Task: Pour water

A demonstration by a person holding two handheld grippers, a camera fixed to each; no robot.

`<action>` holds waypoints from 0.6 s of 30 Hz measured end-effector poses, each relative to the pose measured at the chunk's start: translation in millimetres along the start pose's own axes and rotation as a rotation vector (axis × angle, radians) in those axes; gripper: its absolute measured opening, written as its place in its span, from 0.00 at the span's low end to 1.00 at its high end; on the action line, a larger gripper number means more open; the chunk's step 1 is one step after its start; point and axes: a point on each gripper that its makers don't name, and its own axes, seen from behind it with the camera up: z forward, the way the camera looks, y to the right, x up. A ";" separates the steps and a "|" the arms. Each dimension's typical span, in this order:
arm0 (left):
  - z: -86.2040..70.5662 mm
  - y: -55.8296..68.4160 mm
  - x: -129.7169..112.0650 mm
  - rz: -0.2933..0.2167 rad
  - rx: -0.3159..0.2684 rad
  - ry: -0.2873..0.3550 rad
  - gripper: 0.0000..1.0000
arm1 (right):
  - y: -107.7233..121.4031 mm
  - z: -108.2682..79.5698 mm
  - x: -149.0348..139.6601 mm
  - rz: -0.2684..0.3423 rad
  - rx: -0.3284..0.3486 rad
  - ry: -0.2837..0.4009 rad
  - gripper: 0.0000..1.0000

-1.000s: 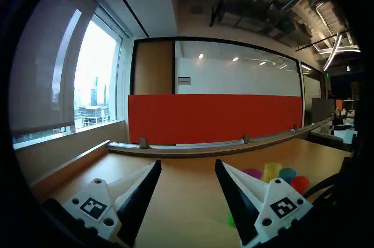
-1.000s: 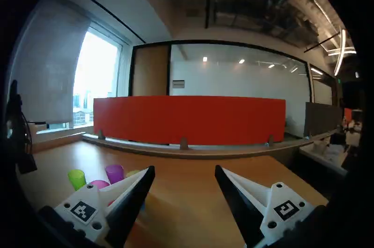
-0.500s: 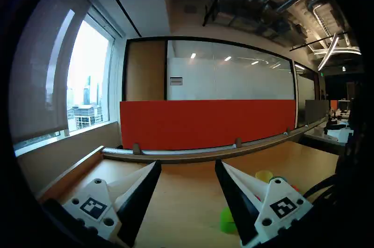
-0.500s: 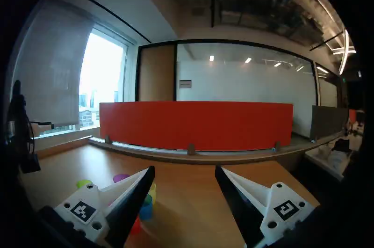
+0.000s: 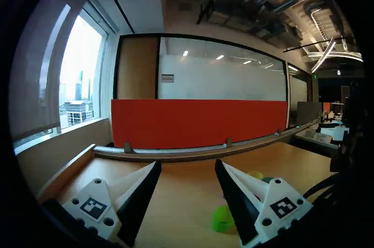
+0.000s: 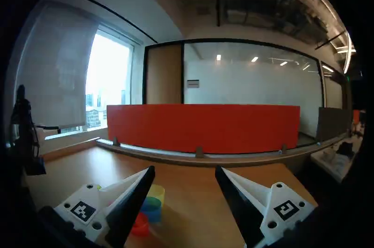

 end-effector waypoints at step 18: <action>-1.1 44.9 9.5 -0.003 -0.231 -0.007 0.85 | -38.9 -9.6 14.8 0.009 0.221 0.009 1.00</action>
